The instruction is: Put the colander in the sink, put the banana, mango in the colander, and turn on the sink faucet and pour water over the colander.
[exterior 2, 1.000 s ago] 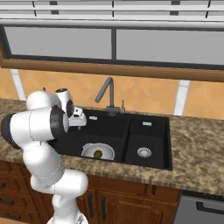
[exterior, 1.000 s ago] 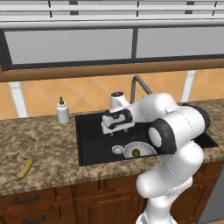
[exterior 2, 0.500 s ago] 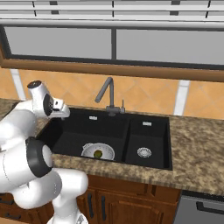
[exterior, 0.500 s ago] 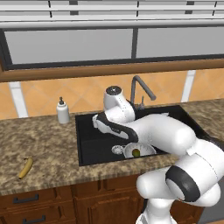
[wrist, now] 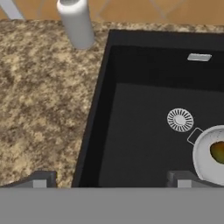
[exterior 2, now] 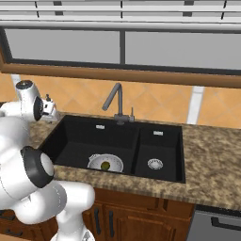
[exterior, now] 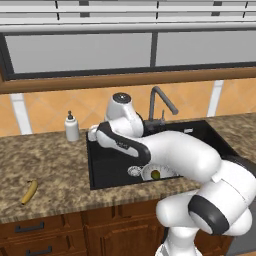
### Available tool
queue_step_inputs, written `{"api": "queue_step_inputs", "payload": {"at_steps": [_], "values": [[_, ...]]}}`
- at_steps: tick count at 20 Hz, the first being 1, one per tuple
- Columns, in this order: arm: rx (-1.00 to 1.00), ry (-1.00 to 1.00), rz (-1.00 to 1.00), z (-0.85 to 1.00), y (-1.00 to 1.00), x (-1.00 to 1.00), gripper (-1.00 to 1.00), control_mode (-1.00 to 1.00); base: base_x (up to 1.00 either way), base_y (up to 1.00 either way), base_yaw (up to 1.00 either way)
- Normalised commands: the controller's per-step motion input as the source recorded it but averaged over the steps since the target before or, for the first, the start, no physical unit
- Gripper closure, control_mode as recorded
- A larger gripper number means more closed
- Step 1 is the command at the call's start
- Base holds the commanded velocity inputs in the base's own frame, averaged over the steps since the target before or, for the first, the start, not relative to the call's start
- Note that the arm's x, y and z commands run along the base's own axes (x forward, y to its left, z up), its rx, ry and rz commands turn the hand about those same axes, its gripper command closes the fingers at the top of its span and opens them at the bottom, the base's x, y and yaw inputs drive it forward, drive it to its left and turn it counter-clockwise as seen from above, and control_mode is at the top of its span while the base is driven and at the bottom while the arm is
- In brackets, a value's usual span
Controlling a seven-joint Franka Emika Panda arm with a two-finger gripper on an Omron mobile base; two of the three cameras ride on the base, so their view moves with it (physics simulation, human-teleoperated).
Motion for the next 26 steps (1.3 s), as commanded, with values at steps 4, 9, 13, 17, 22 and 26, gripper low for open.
{"api": "queue_step_inputs", "payload": {"at_steps": [4, 9, 13, 17, 22, 26], "values": [[0.00, 0.00, 0.00, 0.00, 0.95, -0.37, -1.00, -1.00, 0.00, 0.00, 0.00], [0.00, 0.00, 0.00, 0.00, 0.72, -0.51, -1.00, -1.00, 0.00, 0.00, 0.00], [0.00, 0.05, 0.00, -0.10, 0.57, -0.17, -1.00, -1.00, 0.00, 0.00, 0.00], [0.00, 0.08, 0.00, -0.21, 0.50, 0.00, -1.00, -1.00, 0.00, 0.00, 0.00], [0.00, 0.01, 0.00, -0.24, 0.46, -0.13, -1.00, -1.00, 0.00, 0.00, 0.00], [0.00, 0.01, 0.00, -0.39, 0.50, -0.15, -1.00, -1.00, 0.00, 0.00, 0.00]]}}
